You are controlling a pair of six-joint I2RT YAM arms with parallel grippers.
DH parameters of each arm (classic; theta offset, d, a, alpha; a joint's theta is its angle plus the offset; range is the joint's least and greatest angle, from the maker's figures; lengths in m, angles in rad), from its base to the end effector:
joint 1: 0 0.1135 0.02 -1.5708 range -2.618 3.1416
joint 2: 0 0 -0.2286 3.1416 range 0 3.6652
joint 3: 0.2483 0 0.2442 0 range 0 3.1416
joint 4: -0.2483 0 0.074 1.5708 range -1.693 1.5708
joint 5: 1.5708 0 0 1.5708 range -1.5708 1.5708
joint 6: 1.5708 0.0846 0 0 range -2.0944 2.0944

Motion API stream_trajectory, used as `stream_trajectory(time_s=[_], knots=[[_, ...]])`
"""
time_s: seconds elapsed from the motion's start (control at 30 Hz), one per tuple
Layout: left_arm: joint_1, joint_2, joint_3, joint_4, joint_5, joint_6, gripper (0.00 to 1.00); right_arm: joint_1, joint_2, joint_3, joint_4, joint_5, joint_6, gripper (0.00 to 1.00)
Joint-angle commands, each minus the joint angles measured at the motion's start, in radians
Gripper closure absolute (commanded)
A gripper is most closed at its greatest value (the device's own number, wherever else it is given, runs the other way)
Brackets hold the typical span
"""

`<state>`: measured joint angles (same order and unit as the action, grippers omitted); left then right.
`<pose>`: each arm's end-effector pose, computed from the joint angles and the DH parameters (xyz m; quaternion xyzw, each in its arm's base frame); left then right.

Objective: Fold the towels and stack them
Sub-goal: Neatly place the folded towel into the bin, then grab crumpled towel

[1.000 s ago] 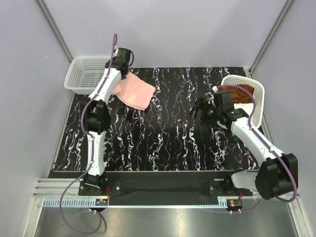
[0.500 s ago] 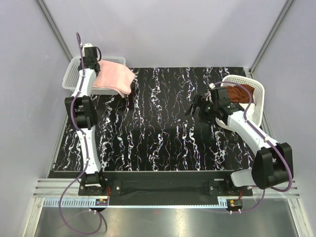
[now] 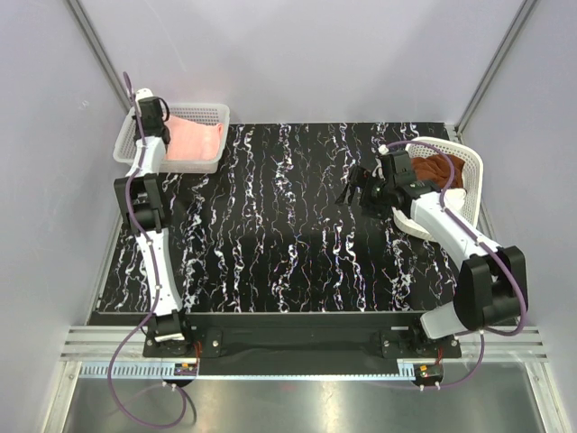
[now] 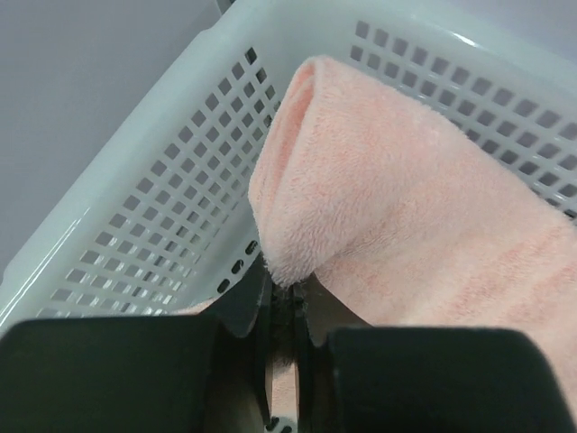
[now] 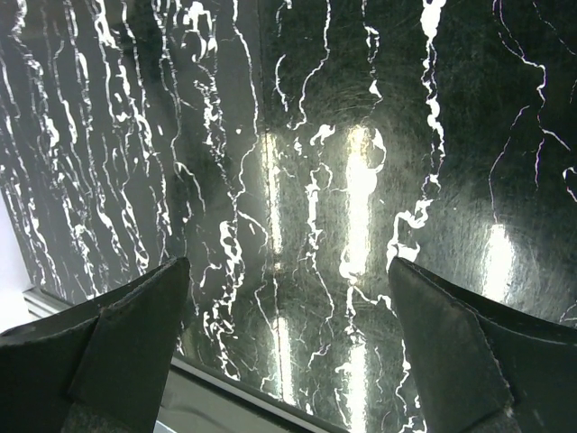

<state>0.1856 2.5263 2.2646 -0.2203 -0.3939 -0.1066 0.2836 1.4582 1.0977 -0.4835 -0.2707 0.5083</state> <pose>0.5696 0.1400 0.1717 -0.2224 0.8152 0.1873 0.5009 0.3204 0.1169 0.1971 0.0562 0.9257 0.2522 0.2763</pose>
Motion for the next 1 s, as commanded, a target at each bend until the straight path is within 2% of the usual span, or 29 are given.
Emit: stream_trajectory(time_s=[0.0,0.07,0.13,0.23,0.33,0.47,0.53,0.67,0.7,0.83,0.87,0.97], knots=[[0.014,0.023,0.047,0.11,-0.006,0.018,0.8,0.008,0.036,0.057,0.022,0.018,-0.025,0.0],[0.017,0.019,0.038,0.125,-0.005,0.033,0.88,0.006,0.048,0.06,0.031,0.01,-0.024,0.0],[0.021,0.011,0.036,0.13,0.006,0.039,0.72,0.006,0.063,0.063,0.034,0.002,-0.022,0.0],[0.021,-0.01,0.036,0.119,-0.005,0.048,0.43,0.006,0.074,0.059,0.045,-0.008,-0.022,0.0],[0.02,-0.079,0.03,0.072,0.019,0.032,0.36,0.008,0.08,0.06,0.046,-0.01,-0.024,0.0],[-0.003,-0.243,-0.037,-0.017,0.178,-0.051,0.28,0.008,0.076,0.079,0.033,0.005,-0.03,0.0],[-0.043,-0.354,-0.08,-0.022,0.222,-0.061,0.26,0.008,0.068,0.119,0.022,0.042,-0.033,0.0],[-0.138,-0.49,-0.14,-0.138,0.265,-0.041,0.16,0.006,0.077,0.261,-0.078,0.114,-0.033,0.0],[-0.181,-0.539,-0.145,-0.171,0.27,-0.033,0.01,0.006,0.074,0.307,-0.09,0.138,-0.015,0.0],[-0.296,-0.682,-0.174,-0.386,0.317,-0.092,0.01,0.0,0.1,0.445,-0.203,0.337,-0.025,0.0],[-0.32,-0.714,-0.189,-0.413,0.36,-0.096,0.01,-0.038,0.109,0.47,-0.219,0.344,-0.025,0.0],[-0.449,-0.855,-0.313,-0.471,0.369,-0.071,0.01,-0.127,0.131,0.499,-0.221,0.363,-0.042,0.0]])
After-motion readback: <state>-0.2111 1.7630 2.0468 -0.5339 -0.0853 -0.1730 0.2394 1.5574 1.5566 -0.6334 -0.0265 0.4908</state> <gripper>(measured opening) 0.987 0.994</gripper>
